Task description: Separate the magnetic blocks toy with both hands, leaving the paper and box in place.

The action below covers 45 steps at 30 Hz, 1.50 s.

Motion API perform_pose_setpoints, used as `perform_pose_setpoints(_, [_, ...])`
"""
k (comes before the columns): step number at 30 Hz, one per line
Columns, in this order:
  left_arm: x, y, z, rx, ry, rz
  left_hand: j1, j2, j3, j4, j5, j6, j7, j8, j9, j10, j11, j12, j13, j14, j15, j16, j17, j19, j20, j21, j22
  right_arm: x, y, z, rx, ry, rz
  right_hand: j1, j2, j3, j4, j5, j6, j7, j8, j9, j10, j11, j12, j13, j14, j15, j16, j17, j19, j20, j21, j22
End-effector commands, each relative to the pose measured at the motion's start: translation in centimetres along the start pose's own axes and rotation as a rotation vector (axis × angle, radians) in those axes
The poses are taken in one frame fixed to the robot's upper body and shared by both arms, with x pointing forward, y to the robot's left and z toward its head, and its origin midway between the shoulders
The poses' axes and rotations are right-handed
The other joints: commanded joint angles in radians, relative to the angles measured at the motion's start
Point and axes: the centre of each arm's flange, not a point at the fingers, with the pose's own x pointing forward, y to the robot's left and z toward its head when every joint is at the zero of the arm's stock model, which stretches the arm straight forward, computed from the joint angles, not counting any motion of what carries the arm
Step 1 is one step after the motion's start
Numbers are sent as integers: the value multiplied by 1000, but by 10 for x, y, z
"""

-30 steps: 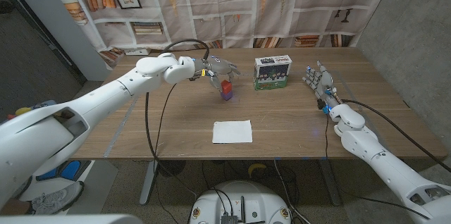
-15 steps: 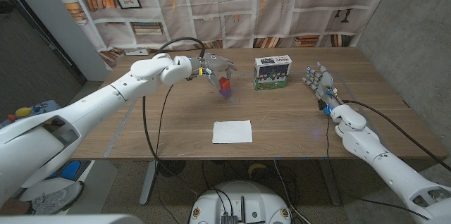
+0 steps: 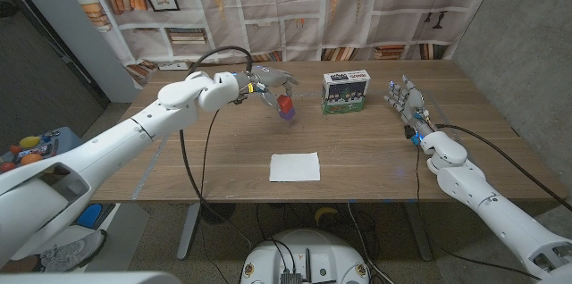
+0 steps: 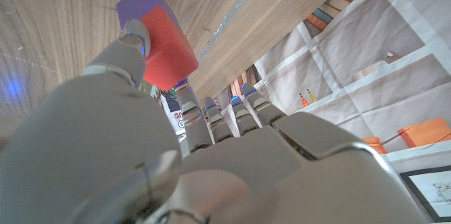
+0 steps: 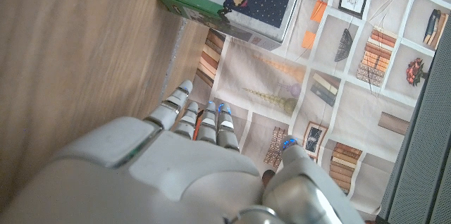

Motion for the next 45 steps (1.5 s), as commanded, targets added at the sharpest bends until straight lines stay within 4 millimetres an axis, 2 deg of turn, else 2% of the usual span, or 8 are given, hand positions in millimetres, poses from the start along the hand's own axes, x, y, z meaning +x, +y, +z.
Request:
perform_pose_setpoints(1, [-18,1,2,-135,69,49,6,13,-2,0,3,235,-10,67,4,3,5,-1,3,6,-44,-3,3,9,0,4,2,-10,9,11,-61,-13,1,-9,5,10,-2,-1,8,2,2,3,13,1,2,1,5,-7,6,-2,1,-5,3,2])
perform_pose_setpoints(15, [-29,-4,3,-302,130,116,13,22,-11,0,5,254,-1,69,3,12,18,-1,3,5,-37,-6,3,14,4,2,3,-21,18,22,-143,-42,12,6,-3,13,-18,-2,9,0,1,3,17,-1,3,1,10,-9,6,-8,3,-5,2,2])
perform_pose_setpoints(31, [-33,-6,6,-457,169,187,20,29,-19,0,7,273,0,71,3,23,17,-1,3,10,-30,-5,3,20,7,0,3,-32,30,29,-236,-76,30,22,-11,15,-38,-4,13,-6,2,3,20,-3,3,1,13,-10,6,-14,6,-6,2,2])
perform_pose_setpoints(37, [-33,-8,9,-515,172,212,23,32,-21,0,7,275,-1,69,3,23,17,-2,3,10,-30,-6,3,20,7,-1,3,-37,34,31,-290,-124,41,33,-18,16,-52,-7,18,-22,3,3,25,-6,4,1,17,-13,6,-18,9,-6,2,2])
perform_pose_setpoints(45, [-35,-11,14,-636,180,269,25,36,-24,0,8,279,-1,69,3,27,19,-3,3,11,-27,-6,3,22,8,-1,3,-44,37,38,-331,-160,54,48,-28,18,-70,-9,21,-28,4,3,29,-7,5,1,24,-13,7,-22,13,-5,2,1])
